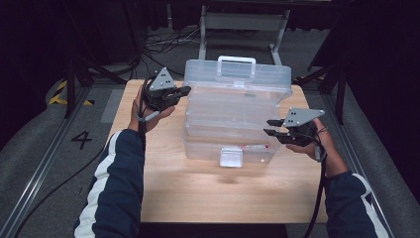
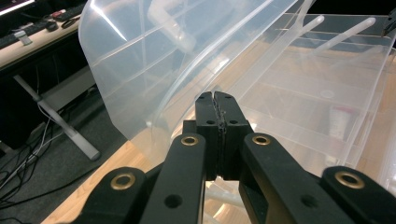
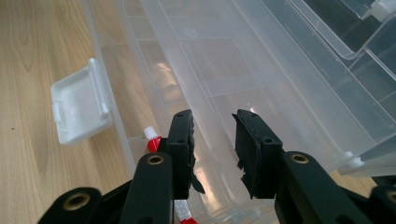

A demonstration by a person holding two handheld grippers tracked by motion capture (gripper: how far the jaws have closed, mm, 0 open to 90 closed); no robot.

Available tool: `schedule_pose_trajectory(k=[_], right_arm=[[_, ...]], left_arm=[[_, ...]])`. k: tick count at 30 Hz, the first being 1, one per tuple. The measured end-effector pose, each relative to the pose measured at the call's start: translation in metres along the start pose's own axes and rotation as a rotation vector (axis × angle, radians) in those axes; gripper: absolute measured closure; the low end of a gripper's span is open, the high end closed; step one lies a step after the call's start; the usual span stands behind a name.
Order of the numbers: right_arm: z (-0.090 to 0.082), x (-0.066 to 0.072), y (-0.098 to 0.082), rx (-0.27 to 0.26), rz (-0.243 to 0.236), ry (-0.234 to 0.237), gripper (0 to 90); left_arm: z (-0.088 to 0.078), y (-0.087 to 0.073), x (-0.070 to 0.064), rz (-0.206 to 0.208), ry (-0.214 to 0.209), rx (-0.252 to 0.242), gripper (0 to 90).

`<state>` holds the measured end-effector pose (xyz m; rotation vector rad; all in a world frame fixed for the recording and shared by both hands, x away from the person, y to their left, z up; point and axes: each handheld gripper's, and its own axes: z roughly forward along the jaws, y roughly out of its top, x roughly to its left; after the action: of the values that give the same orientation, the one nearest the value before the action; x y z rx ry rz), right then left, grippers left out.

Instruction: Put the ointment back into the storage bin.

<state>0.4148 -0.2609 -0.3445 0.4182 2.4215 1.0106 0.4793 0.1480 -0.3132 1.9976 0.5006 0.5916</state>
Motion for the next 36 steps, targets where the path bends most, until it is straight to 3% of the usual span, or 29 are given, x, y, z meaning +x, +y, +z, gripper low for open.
schedule_pose_trajectory(k=[8, 36], right_arm=[[-0.003, -0.001, -0.008, 0.006, 0.018, -0.011, 66.1], [0.001, 0.004, -0.015, 0.028, -0.019, 0.004, 74.2]], left_arm=[[0.002, -0.001, -0.001, 0.005, -0.009, 0.008, 89.0], [-0.001, -0.010, -0.012, 0.019, -0.016, 0.010, 89.7]])
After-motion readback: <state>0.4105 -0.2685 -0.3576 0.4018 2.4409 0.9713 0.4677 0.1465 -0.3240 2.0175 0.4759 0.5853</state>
